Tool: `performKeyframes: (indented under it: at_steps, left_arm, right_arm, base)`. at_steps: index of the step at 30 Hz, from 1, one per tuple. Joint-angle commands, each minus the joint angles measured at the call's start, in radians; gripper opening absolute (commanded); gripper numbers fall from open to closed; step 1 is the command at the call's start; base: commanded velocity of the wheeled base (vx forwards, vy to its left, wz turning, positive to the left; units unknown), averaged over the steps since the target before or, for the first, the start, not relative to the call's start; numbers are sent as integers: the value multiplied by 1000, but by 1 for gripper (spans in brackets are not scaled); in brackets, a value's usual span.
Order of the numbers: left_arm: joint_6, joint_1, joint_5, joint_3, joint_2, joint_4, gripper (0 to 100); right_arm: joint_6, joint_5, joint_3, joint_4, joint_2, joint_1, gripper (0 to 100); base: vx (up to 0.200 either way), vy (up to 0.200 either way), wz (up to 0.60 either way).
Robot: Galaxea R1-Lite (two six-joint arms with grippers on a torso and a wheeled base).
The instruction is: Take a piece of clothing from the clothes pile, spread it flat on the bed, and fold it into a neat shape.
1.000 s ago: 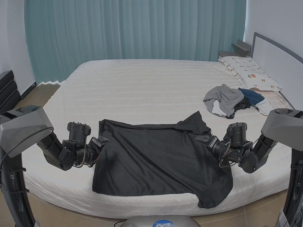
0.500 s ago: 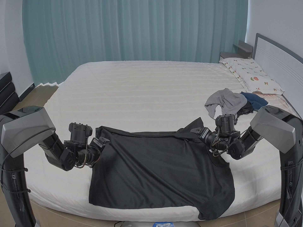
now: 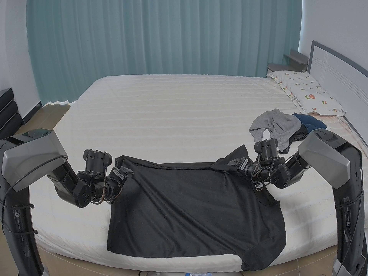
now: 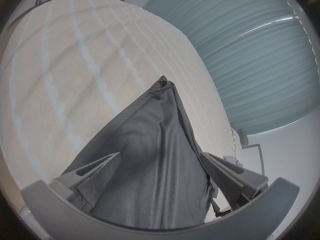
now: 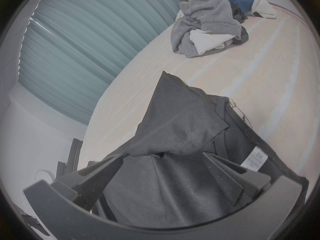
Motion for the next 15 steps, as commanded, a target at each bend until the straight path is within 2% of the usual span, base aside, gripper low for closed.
performKeyframes:
  at_steps: [1, 7, 15]
  left_arm:
    - [-1, 0, 0, 0, 3, -1, 100]
    - [-1, 0, 0, -2, 3, -1, 100]
    - [-1, 0, 0, -2, 4, -1, 100]
  right_arm:
    - [-5, 0, -109, 69, 56, 2, 100]
    - [-5, -7, -238, 168, 115, 2, 100]
    - [19, -114, -511, 191, 250, 8, 100]
  base:
    - [0, 0, 0]
    - [0, 0, 0]
    - [0, 0, 0]
